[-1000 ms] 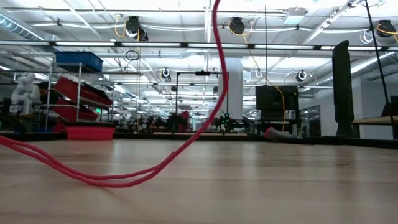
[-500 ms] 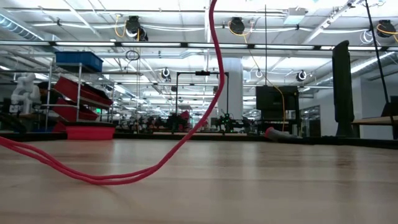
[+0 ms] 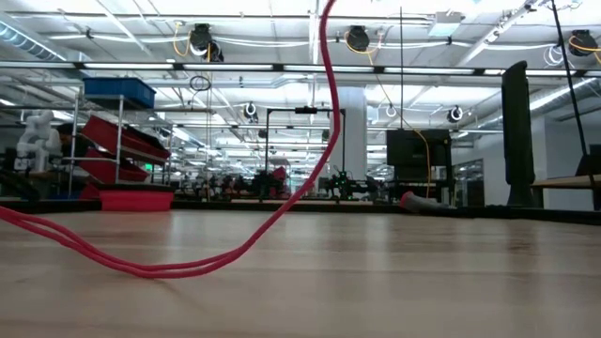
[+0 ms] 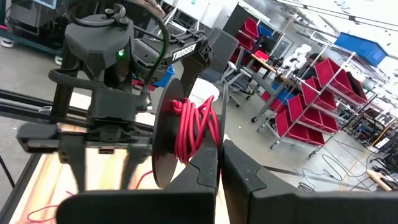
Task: Coil cords
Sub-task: Coil the red wire onto the spool
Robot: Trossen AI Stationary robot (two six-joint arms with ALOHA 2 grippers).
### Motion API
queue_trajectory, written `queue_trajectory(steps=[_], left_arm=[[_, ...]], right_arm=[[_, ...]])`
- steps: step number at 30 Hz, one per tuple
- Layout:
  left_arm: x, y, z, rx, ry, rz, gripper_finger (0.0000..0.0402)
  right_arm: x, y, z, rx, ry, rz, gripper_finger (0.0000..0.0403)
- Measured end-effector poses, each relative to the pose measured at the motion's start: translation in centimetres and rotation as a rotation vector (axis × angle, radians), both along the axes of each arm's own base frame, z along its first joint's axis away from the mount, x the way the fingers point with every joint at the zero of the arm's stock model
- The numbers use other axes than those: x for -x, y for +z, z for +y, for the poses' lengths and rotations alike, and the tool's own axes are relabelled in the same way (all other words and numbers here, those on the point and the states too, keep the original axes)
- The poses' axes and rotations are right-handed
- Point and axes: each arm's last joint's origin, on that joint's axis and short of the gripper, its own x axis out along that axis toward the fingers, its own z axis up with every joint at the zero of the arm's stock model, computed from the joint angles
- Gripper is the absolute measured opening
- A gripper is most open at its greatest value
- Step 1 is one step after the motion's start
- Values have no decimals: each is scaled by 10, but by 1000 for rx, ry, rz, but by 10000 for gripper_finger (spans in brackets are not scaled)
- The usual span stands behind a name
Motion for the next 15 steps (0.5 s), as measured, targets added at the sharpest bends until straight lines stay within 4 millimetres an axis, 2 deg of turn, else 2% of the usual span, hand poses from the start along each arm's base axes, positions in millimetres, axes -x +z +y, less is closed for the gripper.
queue_trajectory(steps=[5,11,15], left_arm=[[7,-5,-3,48,-45,81,185],[8,-11,11,13,148,97,185],[3,-10,19,47,207,78,185]], right_arm=[[0,0,0,1,0,0,0],[0,0,0,0,1,0,0],[0,0,0,0,1,1,0]])
